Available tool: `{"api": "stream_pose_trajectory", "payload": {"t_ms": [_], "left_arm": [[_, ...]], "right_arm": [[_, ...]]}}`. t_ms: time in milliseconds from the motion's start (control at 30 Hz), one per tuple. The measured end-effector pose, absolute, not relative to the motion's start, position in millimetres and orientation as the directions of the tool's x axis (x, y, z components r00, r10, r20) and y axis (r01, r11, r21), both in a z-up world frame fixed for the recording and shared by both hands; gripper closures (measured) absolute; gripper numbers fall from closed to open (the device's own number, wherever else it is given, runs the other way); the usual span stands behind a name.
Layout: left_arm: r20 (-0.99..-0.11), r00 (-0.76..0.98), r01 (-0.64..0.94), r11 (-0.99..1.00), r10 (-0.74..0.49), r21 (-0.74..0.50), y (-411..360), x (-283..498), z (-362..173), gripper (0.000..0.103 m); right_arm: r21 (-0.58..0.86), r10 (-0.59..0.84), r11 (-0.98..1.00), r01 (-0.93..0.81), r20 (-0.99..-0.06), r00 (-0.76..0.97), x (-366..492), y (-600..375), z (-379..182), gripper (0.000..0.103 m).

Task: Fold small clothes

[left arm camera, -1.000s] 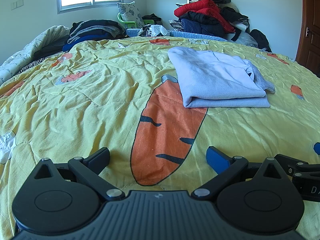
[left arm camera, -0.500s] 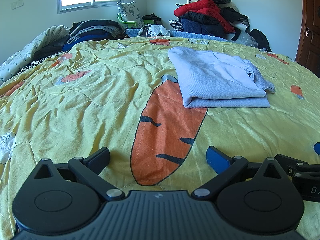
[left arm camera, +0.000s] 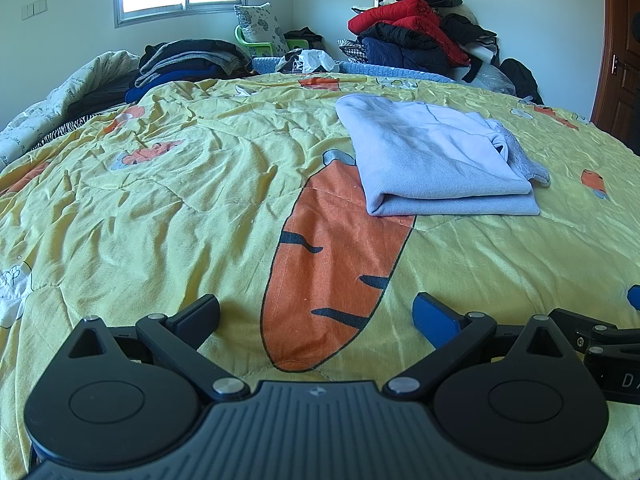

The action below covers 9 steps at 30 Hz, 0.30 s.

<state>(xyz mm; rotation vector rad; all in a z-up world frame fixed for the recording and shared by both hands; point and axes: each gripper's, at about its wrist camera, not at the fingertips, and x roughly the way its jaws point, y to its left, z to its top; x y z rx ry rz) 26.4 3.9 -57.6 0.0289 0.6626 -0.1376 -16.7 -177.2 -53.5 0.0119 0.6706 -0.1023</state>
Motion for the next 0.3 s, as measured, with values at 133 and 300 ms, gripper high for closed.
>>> {"api": "stream_pose_trajectory", "payload": {"t_ms": [133,300], "left_arm": [[-0.615,0.78,0.136,0.991,-0.118,-0.018,4.1,26.2,-57.6,0.0],[-0.615,0.78,0.136,0.991,-0.117,-0.015,3.7,26.3,-57.6,0.0]], "right_arm": [[-0.022,-0.091,0.995,0.098,-0.621,0.779,-16.6,-176.9,-53.5,0.0],[-0.022,-0.091,0.995,0.098,-0.621,0.779,-16.6,-177.1,-53.5,0.0]]}}
